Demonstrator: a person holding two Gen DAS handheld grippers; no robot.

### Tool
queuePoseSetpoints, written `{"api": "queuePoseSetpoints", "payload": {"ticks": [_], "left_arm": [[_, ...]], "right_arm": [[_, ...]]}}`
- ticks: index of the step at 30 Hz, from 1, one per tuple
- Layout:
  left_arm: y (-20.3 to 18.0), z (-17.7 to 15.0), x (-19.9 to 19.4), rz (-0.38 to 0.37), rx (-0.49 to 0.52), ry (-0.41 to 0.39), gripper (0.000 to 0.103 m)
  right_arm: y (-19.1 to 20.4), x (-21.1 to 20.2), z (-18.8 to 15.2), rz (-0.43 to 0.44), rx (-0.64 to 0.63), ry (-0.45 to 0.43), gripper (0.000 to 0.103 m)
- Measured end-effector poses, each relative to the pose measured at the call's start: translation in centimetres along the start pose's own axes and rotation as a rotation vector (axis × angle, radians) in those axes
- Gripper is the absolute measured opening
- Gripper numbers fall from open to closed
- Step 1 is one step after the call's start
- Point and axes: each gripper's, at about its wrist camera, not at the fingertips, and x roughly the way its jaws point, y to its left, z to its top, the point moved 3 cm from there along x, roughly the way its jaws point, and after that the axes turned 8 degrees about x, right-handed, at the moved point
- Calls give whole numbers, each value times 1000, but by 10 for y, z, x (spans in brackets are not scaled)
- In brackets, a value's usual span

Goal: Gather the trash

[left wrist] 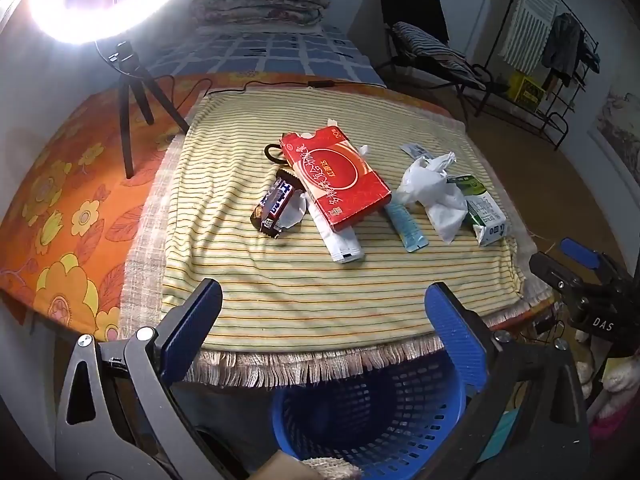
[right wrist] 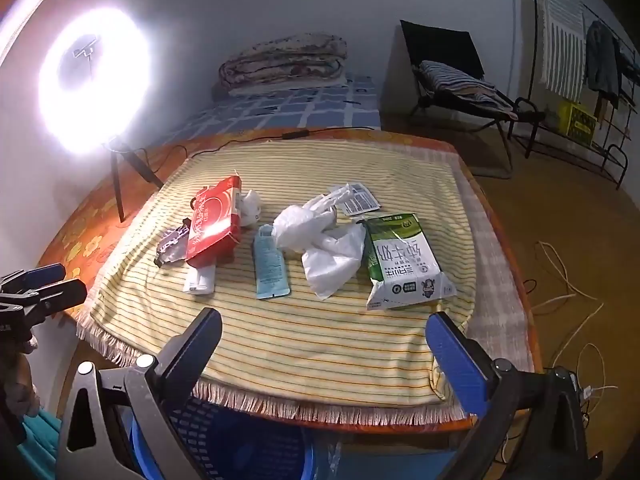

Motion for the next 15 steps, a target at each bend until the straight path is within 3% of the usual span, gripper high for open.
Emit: {"api": "queuePoseSetpoints", "payload": {"ticks": [5, 15], "left_arm": [[0, 0, 1, 6, 2, 1, 103], [-2, -1, 0, 3, -7, 4, 103]], "right_arm": [[24, -30, -18, 19, 7, -2, 103], [25, -31, -19, 31, 22, -2, 103]]}}
